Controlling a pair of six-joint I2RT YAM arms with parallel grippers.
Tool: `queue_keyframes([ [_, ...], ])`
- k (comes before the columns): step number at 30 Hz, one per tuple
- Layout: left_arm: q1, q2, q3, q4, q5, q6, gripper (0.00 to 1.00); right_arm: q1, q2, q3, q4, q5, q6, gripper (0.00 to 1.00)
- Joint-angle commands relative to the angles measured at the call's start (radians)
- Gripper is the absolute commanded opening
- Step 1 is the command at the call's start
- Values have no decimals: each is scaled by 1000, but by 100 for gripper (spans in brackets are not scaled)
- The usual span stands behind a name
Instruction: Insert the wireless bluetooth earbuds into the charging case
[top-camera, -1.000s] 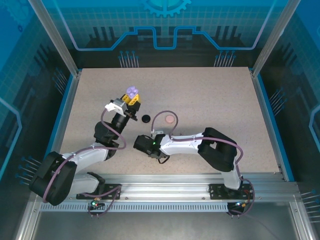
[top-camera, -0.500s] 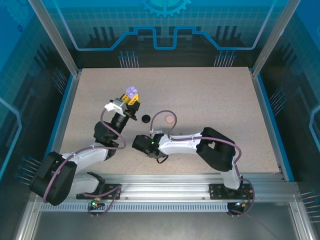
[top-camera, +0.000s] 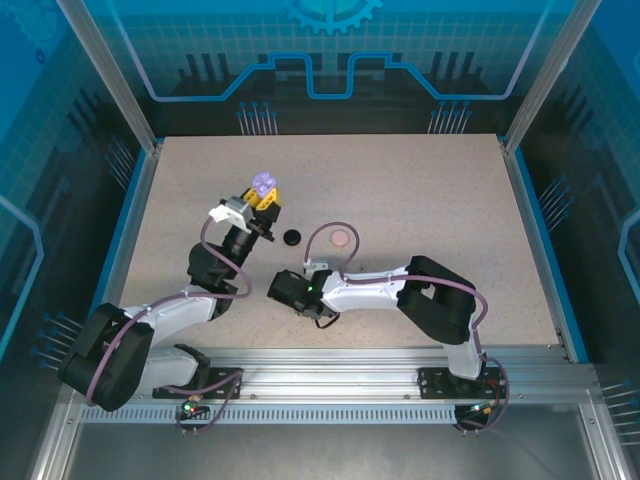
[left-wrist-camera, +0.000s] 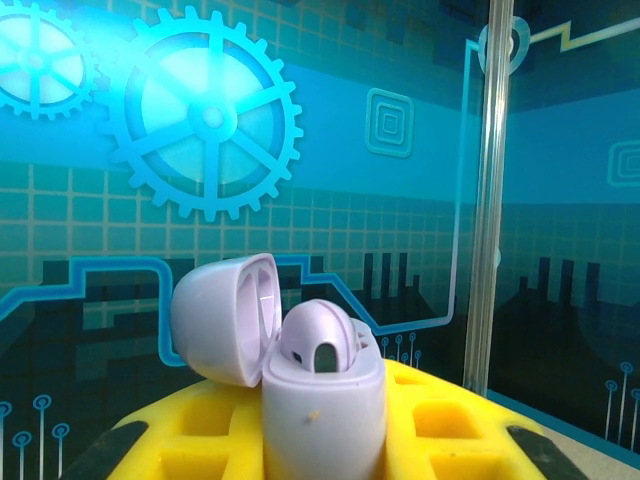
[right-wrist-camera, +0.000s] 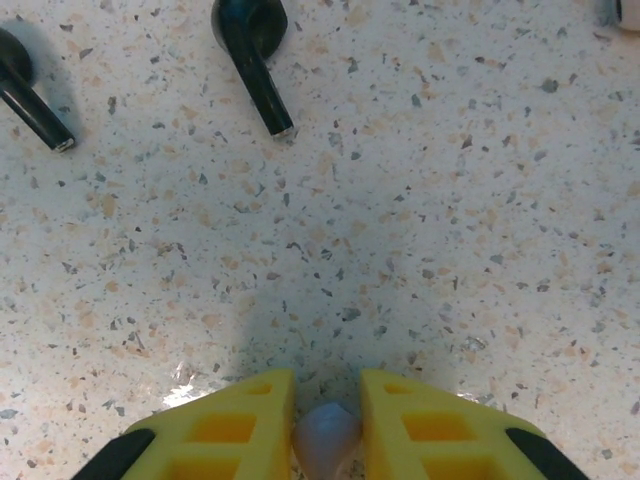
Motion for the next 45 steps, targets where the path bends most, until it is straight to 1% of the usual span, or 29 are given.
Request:
queue_keyframes([
  [1, 8, -16, -1, 39, 20, -15, 0, 13, 6, -43, -15, -15, 29, 22],
  [6, 7, -16, -5, 40, 26, -23, 0, 13, -13, -62, 5, -7, 23, 16],
  [9, 7, -16, -7, 40, 33, -25, 0, 15, -46, -81, 20, 9, 17, 15],
  [17, 6, -26, -2, 40, 80, -32, 0, 12, -216, -116, 17, 89, -47, 13],
  [21, 6, -29, 1, 40, 124, -41, 0, -5, -322, -116, 13, 127, -111, 13],
  [30, -1, -24, 7, 40, 212, -34, 0, -94, -568, -40, 39, 165, -356, 13],
  [33, -5, -18, 7, 40, 245, -22, 0, -127, -630, 0, 76, 155, -449, 13],
  [38, -18, -8, 6, 40, 304, -7, 0, -177, -687, 63, 159, 87, -582, 14],
  [45, -49, 25, 20, 40, 346, -14, 0, -199, -674, 151, 242, 26, -688, 14],
])
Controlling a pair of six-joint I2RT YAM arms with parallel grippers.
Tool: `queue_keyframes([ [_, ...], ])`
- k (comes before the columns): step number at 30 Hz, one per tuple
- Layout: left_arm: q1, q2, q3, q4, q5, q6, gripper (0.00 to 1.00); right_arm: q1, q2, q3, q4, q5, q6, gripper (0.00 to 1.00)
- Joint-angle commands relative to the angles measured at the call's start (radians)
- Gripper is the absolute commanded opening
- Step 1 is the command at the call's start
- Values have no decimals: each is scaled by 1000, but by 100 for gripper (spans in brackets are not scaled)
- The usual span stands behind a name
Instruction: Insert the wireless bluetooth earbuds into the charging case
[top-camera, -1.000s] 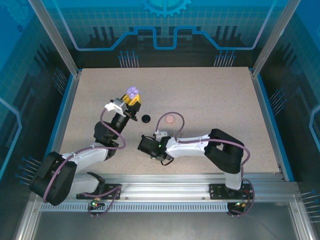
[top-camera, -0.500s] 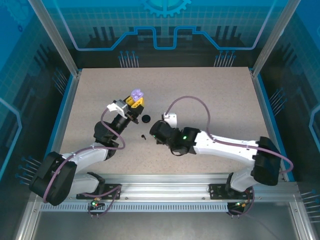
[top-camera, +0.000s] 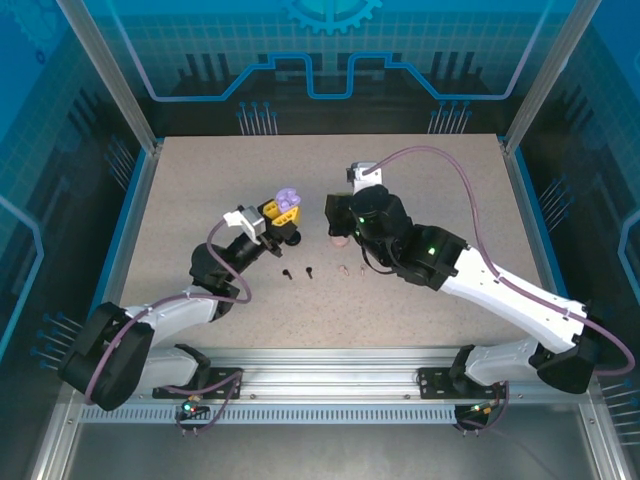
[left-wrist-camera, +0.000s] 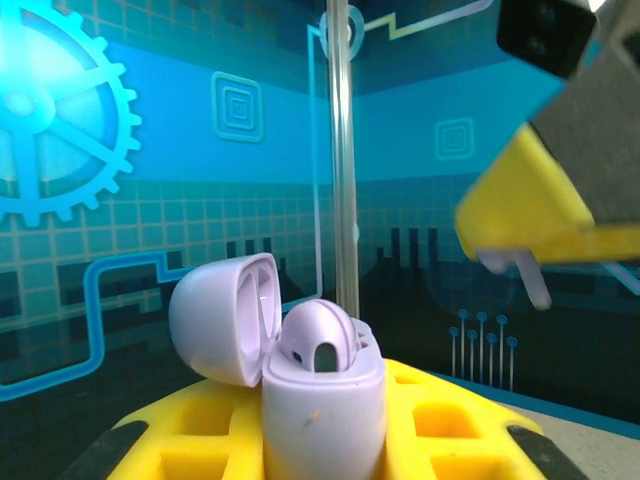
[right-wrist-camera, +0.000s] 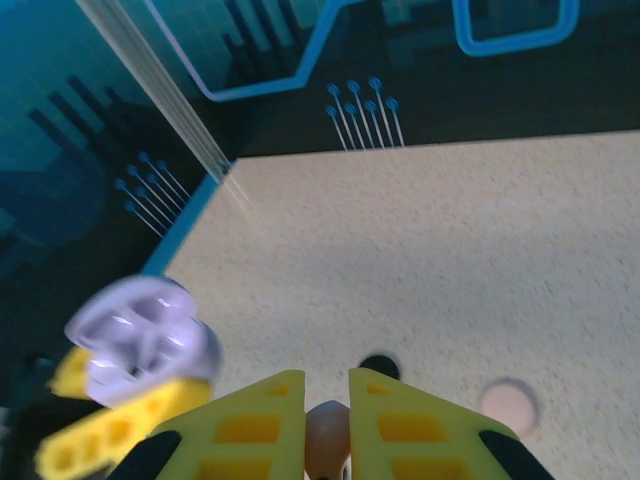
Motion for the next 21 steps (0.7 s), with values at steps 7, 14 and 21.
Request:
queue_keyframes([
  [7, -36, 51, 38, 39, 41, 18, 0, -10, 46, 53, 178, -95, -120, 13],
  [14, -39, 70, 58, 39, 41, 20, 0, 2, 72, 5, 301, -105, -126, 13],
  [21, -38, 80, 68, 39, 40, 21, 0, 18, 85, -72, 424, -84, -124, 13],
])
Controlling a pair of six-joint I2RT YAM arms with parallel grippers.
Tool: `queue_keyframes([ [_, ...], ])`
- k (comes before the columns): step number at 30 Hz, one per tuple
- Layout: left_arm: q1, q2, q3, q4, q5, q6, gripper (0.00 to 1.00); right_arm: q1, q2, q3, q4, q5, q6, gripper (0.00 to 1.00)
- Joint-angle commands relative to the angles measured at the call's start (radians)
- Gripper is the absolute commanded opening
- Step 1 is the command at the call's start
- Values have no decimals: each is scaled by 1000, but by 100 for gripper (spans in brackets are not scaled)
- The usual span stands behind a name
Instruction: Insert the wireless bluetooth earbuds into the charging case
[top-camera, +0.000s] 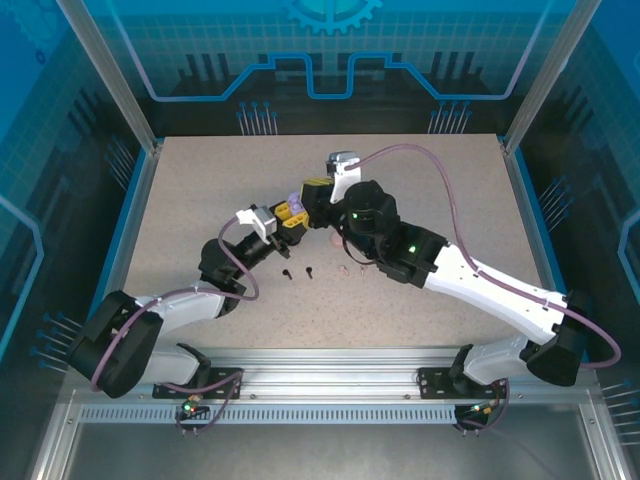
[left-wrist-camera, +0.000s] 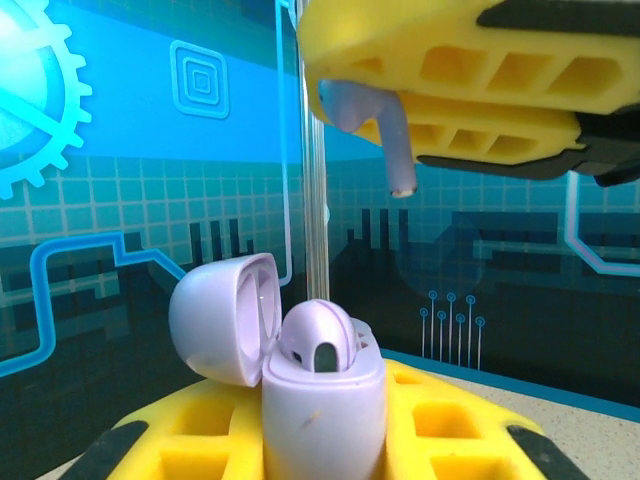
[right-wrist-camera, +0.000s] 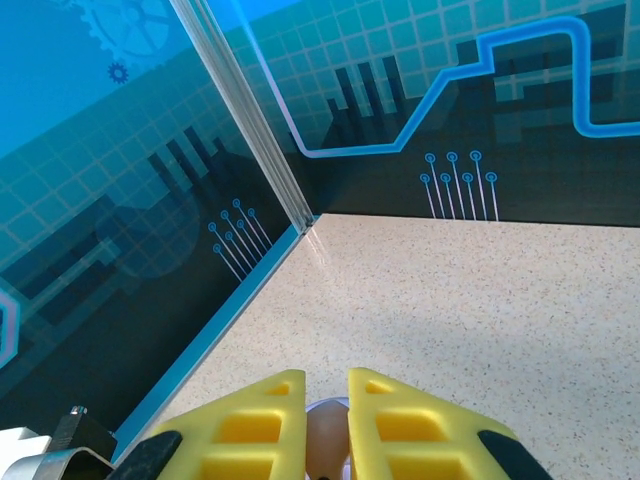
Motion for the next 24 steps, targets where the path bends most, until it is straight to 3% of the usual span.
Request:
queue_keyframes([
  [1, -6, 8, 33, 40, 17, 22, 0, 14, 17, -30, 105, 12, -5, 13],
  [24, -6, -4, 35, 39, 10, 30, 0, 12, 25, -122, 144, 29, 69, 10],
])
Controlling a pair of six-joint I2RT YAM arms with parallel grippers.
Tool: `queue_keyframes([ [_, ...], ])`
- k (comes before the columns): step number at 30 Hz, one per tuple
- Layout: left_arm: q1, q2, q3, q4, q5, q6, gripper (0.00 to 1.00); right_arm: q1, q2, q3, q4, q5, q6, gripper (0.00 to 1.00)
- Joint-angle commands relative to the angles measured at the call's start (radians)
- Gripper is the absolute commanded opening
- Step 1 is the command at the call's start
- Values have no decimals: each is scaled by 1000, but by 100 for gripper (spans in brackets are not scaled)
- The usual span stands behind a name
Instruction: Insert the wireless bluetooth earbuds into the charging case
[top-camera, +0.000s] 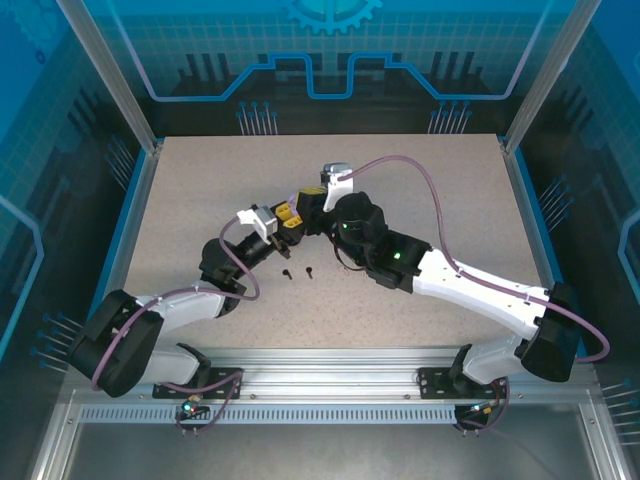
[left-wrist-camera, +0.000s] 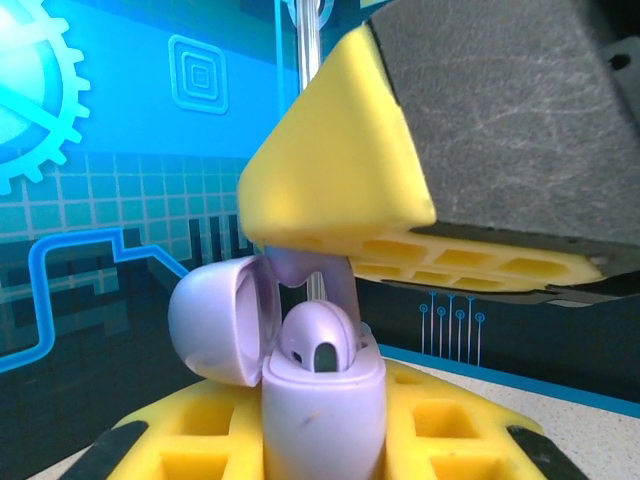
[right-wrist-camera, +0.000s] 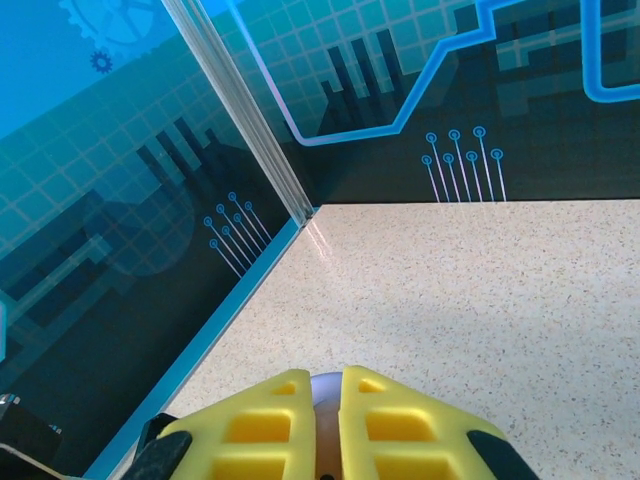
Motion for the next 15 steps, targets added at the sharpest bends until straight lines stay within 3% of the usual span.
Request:
queue_keyframes([
  [1, -6, -5, 34, 48, 9, 26, 0, 5, -8, -23, 8, 12, 24, 10],
  [15, -6, -8, 36, 48, -11, 25, 0, 28, 24, -57, 5, 35, 62, 9],
])
